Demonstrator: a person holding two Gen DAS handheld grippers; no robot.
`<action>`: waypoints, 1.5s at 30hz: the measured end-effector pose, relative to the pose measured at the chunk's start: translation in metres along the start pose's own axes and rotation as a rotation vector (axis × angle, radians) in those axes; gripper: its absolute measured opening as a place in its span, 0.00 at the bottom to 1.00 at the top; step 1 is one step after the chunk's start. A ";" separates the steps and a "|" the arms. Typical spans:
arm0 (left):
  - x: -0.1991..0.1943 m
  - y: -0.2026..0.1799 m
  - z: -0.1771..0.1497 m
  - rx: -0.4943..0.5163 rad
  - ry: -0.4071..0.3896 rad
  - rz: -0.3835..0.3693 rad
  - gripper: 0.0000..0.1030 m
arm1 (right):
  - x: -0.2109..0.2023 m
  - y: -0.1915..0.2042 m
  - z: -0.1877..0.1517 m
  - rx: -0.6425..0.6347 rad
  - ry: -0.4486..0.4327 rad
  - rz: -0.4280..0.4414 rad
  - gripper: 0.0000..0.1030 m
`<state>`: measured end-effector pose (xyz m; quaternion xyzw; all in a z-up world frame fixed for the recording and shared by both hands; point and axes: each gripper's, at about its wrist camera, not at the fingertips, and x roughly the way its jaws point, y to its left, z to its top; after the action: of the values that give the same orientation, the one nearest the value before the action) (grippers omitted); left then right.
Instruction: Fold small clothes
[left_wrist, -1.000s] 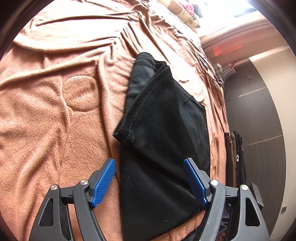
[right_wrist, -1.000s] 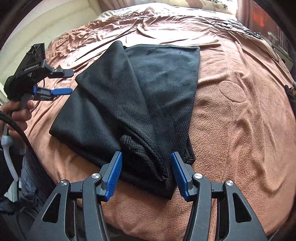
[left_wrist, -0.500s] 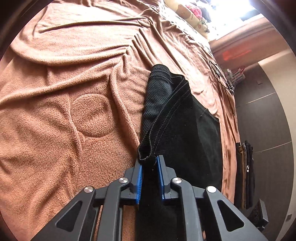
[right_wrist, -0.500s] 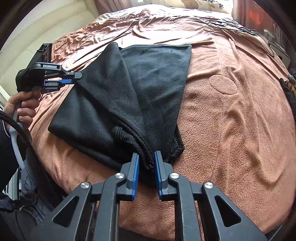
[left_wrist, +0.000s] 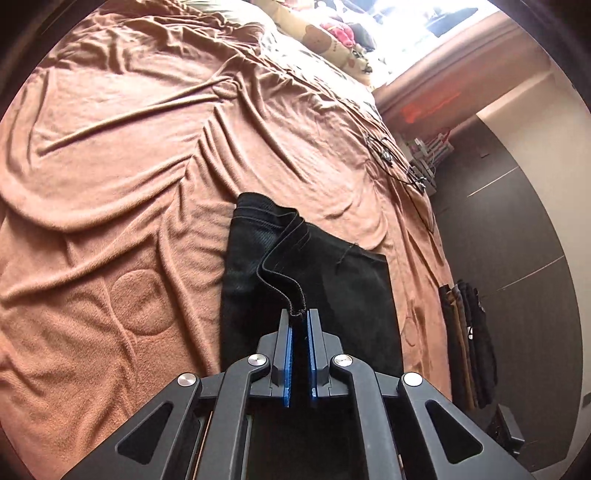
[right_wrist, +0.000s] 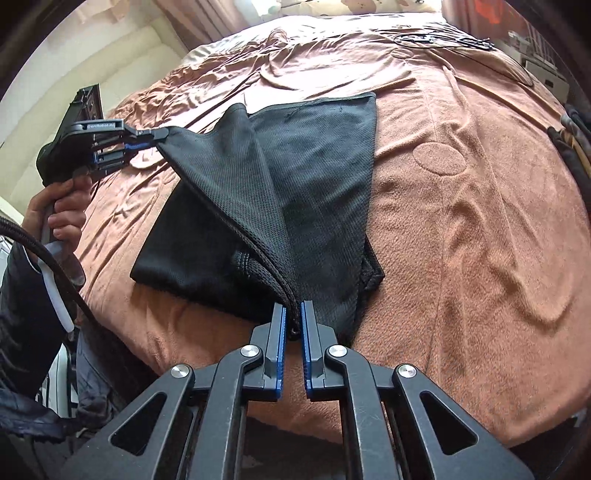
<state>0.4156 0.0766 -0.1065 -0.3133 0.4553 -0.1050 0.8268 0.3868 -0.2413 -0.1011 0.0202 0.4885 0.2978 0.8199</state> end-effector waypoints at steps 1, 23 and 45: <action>0.002 -0.004 0.003 0.007 0.002 -0.005 0.07 | 0.000 -0.001 -0.002 0.008 0.001 0.000 0.04; 0.086 -0.102 0.055 0.146 0.094 -0.062 0.06 | -0.002 -0.028 -0.024 0.175 -0.047 0.063 0.03; 0.198 -0.148 0.061 0.241 0.250 -0.043 0.06 | 0.006 -0.039 -0.029 0.259 -0.049 0.100 0.03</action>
<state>0.5937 -0.1040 -0.1279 -0.2063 0.5319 -0.2148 0.7928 0.3837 -0.2777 -0.1334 0.1575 0.5012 0.2721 0.8062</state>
